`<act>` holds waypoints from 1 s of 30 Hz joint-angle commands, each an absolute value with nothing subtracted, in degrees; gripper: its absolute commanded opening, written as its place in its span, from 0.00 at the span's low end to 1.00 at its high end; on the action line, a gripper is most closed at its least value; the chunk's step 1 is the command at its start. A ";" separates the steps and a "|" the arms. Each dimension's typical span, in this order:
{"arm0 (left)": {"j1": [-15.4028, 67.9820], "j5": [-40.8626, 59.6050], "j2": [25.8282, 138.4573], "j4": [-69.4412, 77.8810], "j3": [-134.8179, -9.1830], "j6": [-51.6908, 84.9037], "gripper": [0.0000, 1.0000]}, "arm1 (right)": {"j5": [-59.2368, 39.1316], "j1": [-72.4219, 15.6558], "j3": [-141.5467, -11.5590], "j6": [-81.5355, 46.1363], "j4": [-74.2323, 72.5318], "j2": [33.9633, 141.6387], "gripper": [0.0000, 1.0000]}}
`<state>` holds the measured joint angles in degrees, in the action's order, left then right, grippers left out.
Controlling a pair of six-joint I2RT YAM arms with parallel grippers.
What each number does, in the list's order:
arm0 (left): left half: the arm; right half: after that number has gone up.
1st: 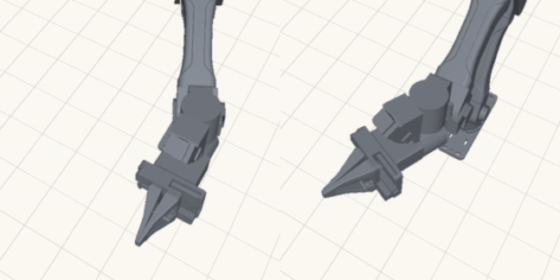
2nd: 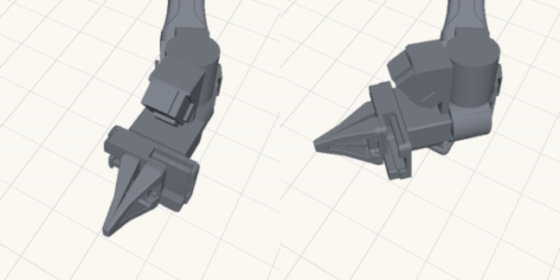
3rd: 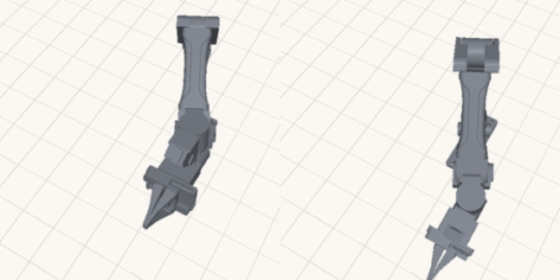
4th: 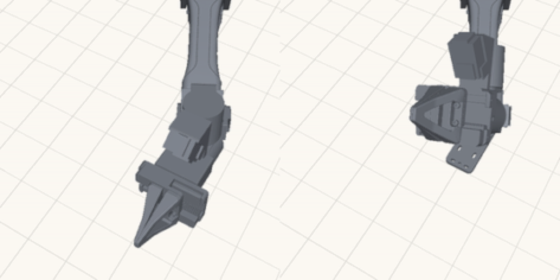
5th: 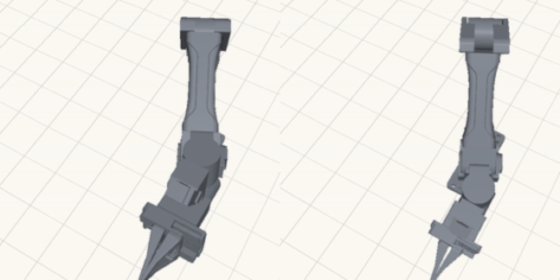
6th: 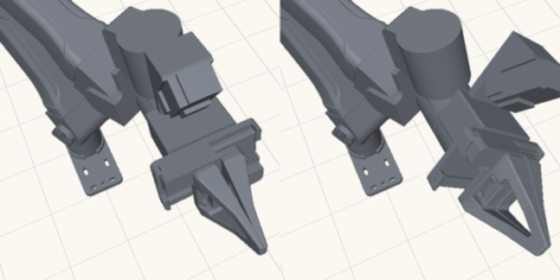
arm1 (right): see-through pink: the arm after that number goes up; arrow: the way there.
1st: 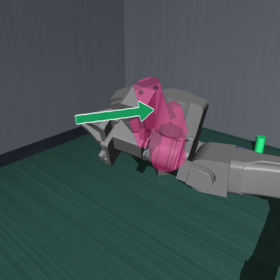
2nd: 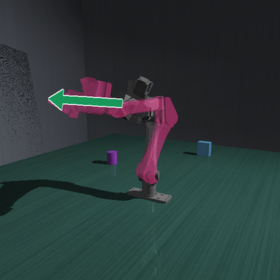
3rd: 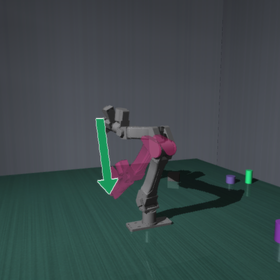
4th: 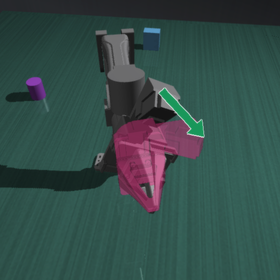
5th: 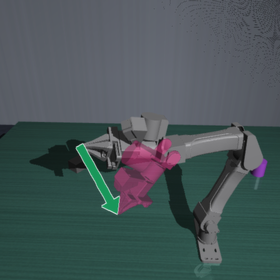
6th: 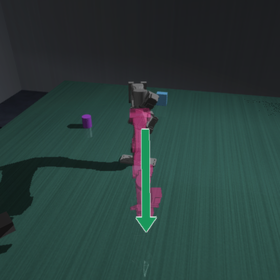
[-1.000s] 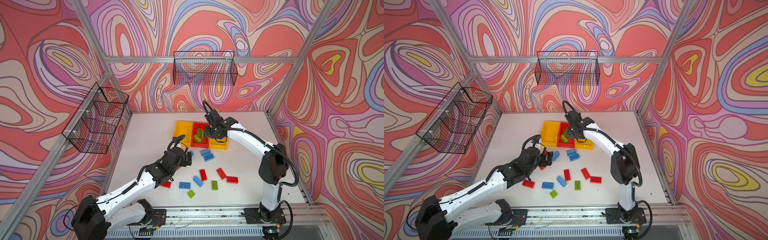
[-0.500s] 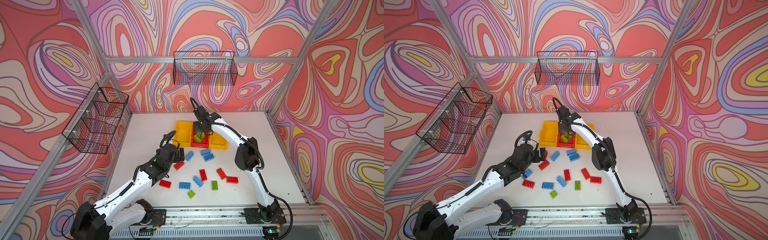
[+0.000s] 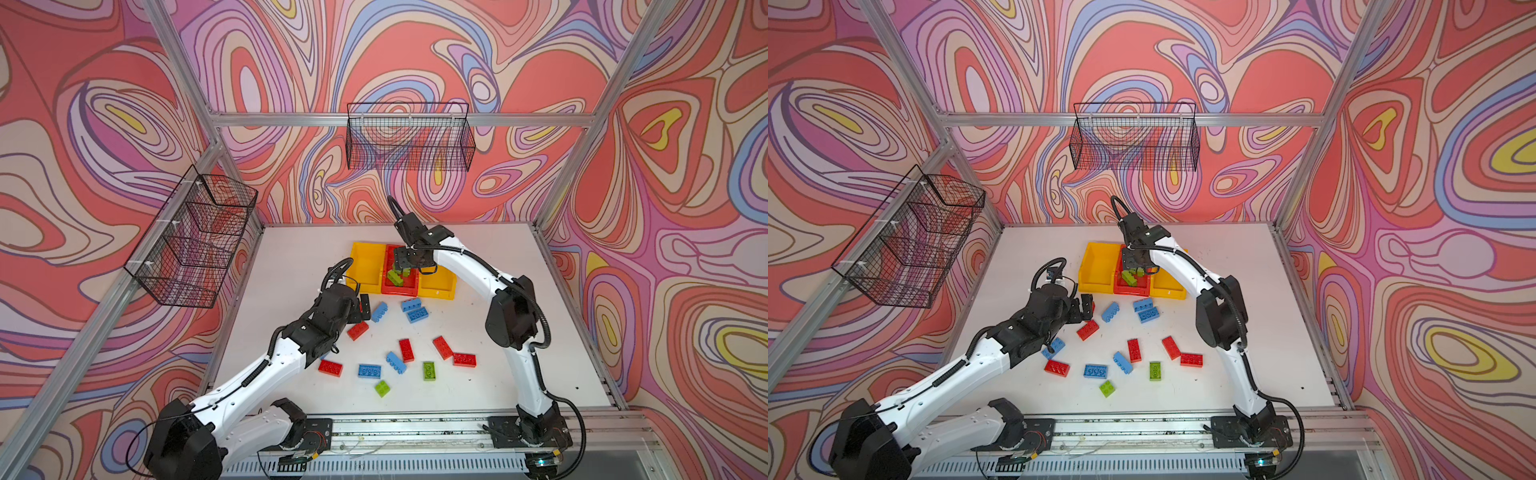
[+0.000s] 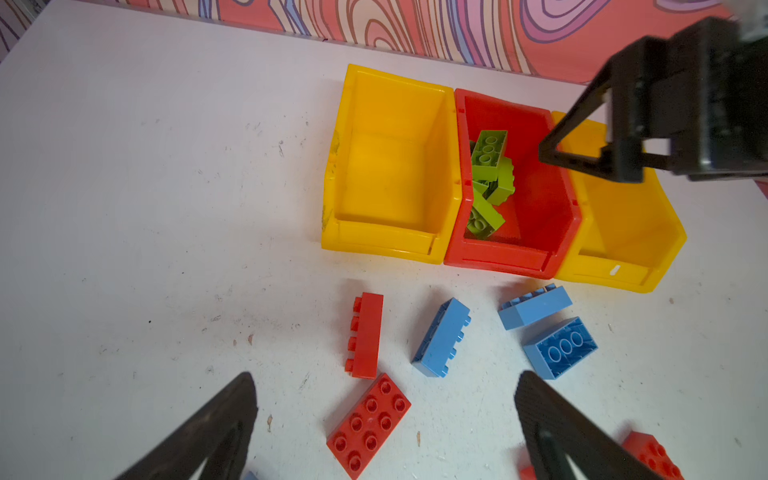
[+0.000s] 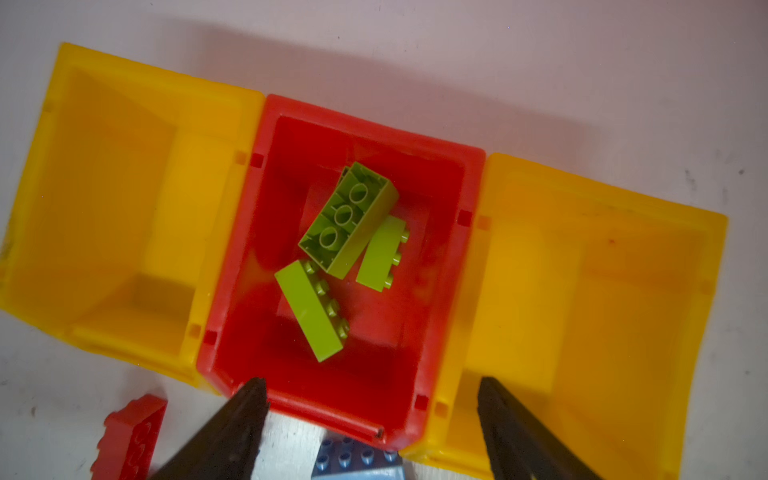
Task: Sort the legos into containers by color
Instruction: 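Carry the lime-green brick over the red bin and open the right gripper, then grasp a nearer lime-green brick with the right gripper while the left arm advances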
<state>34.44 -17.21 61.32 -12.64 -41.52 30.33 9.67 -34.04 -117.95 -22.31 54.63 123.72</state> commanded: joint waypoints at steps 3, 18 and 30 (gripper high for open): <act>40.65 -23.94 59.00 -17.70 -43.42 35.08 1.00 | 6.83 -33.84 -107.23 -21.27 52.04 111.67 0.83; 74.98 -49.60 66.83 -36.72 -50.80 58.51 1.00 | 0.06 -33.85 -80.38 -18.28 49.04 93.36 0.77; 78.06 -51.06 60.42 -34.78 -46.97 55.43 1.00 | 0.51 -34.09 -68.71 -26.78 52.38 83.05 0.74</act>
